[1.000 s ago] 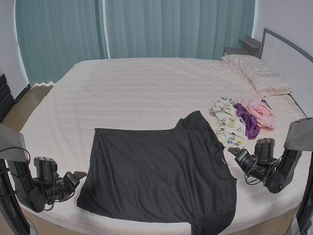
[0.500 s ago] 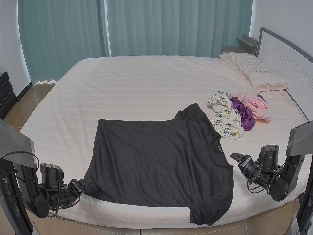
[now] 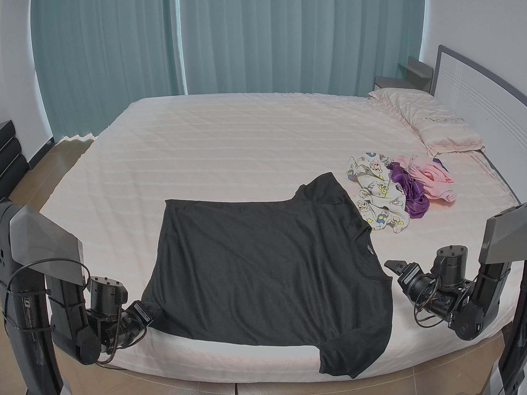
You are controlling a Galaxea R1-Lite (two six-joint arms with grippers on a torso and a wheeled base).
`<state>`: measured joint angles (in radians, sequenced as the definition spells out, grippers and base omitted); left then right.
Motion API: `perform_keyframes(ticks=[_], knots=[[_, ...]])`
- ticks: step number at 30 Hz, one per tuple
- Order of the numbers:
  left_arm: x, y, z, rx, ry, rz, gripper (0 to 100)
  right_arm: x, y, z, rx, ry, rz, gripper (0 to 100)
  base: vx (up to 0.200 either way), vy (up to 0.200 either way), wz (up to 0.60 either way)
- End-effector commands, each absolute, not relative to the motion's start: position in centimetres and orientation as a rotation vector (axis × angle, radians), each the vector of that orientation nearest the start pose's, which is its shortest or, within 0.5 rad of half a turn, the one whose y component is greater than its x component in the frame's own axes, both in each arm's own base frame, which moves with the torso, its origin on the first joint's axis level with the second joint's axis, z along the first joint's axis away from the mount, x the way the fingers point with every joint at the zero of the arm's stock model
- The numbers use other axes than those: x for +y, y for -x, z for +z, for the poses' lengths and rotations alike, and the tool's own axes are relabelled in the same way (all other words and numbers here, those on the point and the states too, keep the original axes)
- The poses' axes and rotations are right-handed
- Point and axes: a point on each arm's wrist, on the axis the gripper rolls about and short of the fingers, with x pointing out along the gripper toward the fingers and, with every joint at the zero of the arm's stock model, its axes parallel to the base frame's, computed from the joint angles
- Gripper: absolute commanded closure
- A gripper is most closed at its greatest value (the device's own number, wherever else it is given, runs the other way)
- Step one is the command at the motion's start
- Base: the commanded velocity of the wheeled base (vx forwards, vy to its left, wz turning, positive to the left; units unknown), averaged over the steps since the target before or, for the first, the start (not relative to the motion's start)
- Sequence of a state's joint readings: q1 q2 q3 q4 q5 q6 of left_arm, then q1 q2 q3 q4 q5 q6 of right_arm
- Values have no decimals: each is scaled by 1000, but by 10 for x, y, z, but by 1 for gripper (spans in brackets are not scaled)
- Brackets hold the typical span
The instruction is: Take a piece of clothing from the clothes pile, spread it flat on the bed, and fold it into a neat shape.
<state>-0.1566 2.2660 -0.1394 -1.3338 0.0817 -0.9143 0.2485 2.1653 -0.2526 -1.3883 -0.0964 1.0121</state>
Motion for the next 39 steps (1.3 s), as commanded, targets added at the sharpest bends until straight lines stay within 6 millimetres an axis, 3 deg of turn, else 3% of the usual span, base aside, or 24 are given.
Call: perform_keyframes(ticks=[1,10,21,26,37,38,39], knots=[[-41,-232,-42,781,725,323,100,63,-258,3,563,-875,-140,0,0,0,0],[-34,-206,-46,876,608,363,100,59,-244,-11,643,-747,-146,0,0,0,0],[-31,-204,-47,888,615,373,100,54,-222,-37,764,-594,-67,0,0,0,0],[-31,-204,-47,902,639,345,100,56,-224,-38,784,-602,2,0,0,0,0],[-28,-203,-45,859,660,335,100,64,-252,-48,736,-588,79,0,0,0,0],[-28,-203,-46,861,659,335,100,64,-254,-53,740,-576,84,100,0,0,0],[-28,-203,-45,859,660,335,100,64,-257,-56,738,-566,85,100,0,0,0]])
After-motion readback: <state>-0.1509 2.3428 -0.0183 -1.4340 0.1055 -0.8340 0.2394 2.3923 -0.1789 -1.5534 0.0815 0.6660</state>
